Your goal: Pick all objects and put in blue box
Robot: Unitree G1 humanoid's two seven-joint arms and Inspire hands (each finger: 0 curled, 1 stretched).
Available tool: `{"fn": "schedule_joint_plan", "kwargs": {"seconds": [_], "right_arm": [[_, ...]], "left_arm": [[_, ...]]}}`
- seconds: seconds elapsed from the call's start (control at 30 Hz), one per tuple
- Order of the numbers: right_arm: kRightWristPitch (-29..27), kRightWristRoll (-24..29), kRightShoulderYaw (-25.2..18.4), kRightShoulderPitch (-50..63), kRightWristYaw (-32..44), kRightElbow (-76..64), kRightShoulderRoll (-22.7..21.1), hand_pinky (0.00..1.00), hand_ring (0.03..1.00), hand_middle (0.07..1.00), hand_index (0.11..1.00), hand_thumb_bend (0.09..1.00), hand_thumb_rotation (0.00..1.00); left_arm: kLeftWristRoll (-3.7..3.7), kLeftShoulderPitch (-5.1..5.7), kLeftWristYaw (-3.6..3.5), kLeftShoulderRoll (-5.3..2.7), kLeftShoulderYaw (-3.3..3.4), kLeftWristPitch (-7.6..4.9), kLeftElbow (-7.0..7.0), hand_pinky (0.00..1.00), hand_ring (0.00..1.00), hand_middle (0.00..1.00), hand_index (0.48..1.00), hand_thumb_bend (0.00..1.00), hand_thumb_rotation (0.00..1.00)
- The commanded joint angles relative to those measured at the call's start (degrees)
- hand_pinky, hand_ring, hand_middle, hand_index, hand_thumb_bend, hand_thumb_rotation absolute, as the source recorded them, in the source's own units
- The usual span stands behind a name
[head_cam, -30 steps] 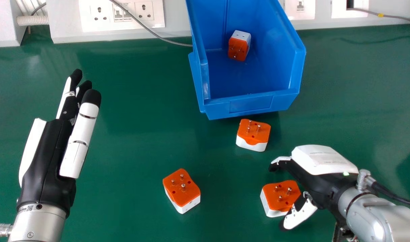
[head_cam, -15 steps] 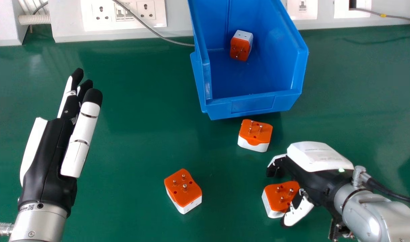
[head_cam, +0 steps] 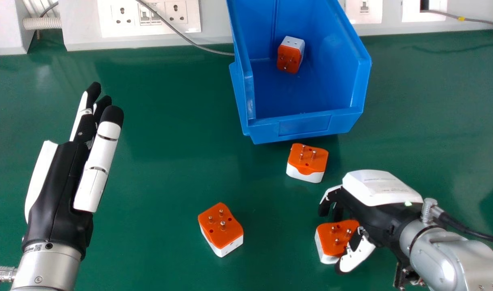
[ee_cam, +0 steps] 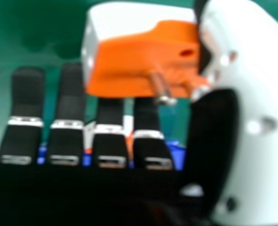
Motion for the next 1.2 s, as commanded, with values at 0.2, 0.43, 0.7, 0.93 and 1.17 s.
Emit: {"fn": "schedule_joint_plan", "kwargs": {"seconds": [0.2,0.43,0.7,0.93,1.17], "right_arm": [[-0.47,1.83,-0.14,0.05,-1.21,2.0,1.32,0.32,0.421,0.543,0.618,0.553,0.03],[-3.51,2.43,-0.12,-0.03,-7.62,5.59,1.52,0.25,0.349,0.486,0.561,0.533,0.02],[-10.01,2.34,-0.11,0.11,-16.6,10.67,0.45,0.29,0.377,0.499,0.536,0.514,0.01],[-15.34,19.03,-8.33,2.71,-22.25,16.79,7.03,0.32,0.388,0.501,0.515,0.504,0.0],[-16.51,20.95,-8.81,2.31,-22.59,17.29,5.75,0.34,0.405,0.497,0.502,0.5,0.0]], "left_arm": [[-0.07,-1.11,0.01,0.81,0.56,0.08,-1.99,0.95,0.99,0.99,1.0,0.51,1.0],[-0.31,-1.4,-0.06,0.74,0.83,0.11,-1.83,0.95,0.99,0.99,1.0,0.5,1.0],[-0.5,-1.64,0.03,0.61,0.99,0.46,-2.09,0.95,0.99,0.99,1.0,0.49,1.0],[-0.58,-1.66,0.19,0.31,0.85,0.98,-2.59,0.95,0.99,0.99,1.0,0.48,1.0],[-0.45,-1.73,0.21,0.33,0.81,0.8,-2.28,0.95,0.99,0.99,1.0,0.48,1.0]]}}
